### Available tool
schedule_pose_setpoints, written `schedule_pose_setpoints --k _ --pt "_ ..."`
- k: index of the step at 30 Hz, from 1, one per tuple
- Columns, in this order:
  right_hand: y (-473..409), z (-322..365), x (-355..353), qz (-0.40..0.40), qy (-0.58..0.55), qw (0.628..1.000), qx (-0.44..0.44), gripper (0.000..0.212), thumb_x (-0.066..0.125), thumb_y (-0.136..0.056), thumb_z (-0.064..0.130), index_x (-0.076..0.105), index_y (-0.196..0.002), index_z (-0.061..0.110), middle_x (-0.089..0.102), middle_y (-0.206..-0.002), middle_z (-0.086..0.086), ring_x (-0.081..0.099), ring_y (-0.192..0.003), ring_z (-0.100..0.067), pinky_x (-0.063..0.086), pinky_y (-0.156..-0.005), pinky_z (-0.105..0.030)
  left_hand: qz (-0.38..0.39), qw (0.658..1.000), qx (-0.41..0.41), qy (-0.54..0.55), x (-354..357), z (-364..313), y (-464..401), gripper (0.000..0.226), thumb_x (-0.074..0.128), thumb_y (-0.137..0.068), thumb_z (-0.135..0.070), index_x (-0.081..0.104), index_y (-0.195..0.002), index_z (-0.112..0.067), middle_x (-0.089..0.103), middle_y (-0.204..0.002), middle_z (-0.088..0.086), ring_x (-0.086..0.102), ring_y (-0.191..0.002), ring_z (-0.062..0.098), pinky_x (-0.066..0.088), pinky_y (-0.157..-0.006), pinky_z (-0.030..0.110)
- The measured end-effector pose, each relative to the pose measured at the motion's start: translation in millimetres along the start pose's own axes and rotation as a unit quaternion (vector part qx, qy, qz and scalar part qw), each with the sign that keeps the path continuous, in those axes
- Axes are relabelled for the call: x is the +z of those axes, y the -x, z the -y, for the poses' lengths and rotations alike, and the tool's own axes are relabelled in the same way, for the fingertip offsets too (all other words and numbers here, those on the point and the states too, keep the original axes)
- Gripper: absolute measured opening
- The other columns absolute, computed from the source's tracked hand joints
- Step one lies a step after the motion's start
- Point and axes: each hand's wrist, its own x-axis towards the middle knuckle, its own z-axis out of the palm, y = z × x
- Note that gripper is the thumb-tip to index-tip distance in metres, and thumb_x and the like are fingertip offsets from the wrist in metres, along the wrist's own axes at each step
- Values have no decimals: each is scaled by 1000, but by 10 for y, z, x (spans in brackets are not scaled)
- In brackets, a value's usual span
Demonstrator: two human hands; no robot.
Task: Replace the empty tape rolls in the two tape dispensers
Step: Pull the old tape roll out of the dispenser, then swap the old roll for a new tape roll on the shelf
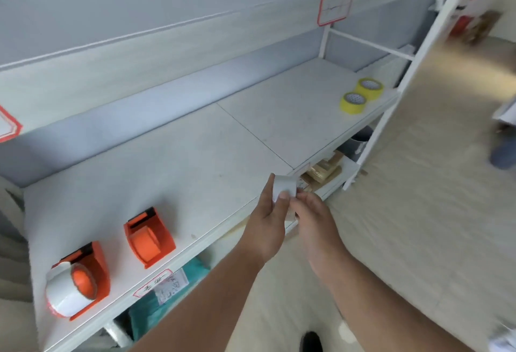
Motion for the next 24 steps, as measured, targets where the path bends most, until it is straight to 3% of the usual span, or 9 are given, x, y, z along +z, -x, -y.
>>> schedule_pose_setpoints --k 3,7,11,17,21,24 --pt "-8 56 -401 -41 0 999 -7 16 59 -100 24 75 -100 25 79 -101 13 70 -101 -4 51 -89 -30 44 999 22 -23 410 -161 -18 58 40 -111 -47 19 -165 -47 40 -166 -15 37 -152 5 29 -108 15" --pt "-21 123 -891 -75 -1 997 -34 22 57 -102 23 69 -83 23 68 -70 24 61 -71 9 43 -75 -27 76 995 45 -41 903 -270 -84 56 39 -112 -43 22 -165 -44 40 -164 -17 34 -154 5 27 -119 24" --pt "-44 178 -1404 -103 -20 994 -35 16 61 -98 30 73 -93 20 77 -92 5 68 -94 -9 49 -87 -33 90 994 42 -51 1427 -366 -103 58 38 -112 -47 18 -166 -44 35 -163 -20 31 -155 7 27 -129 38" --pt "-142 253 -2207 -75 -36 996 -24 17 60 -98 30 76 -97 25 79 -100 4 71 -99 -13 52 -87 -34 78 994 42 -64 2198 -501 -113 59 40 -112 -45 19 -167 -41 32 -171 -12 27 -159 9 22 -125 27" --pt "-288 265 -2614 -62 -36 997 -20 16 61 -98 29 74 -88 28 76 -88 12 68 -90 -9 47 -81 -29 63 994 44 -76 2612 -508 -213 58 40 -112 -44 18 -166 -42 33 -171 -10 26 -159 10 21 -117 23" --pt "-410 275 -2809 -64 -36 997 -10 16 62 -93 35 74 -85 29 75 -83 13 68 -85 -8 49 -83 -33 66 994 32 -77 2829 -532 -329 58 40 -112 -44 19 -166 -42 38 -168 -12 30 -157 9 23 -113 21"
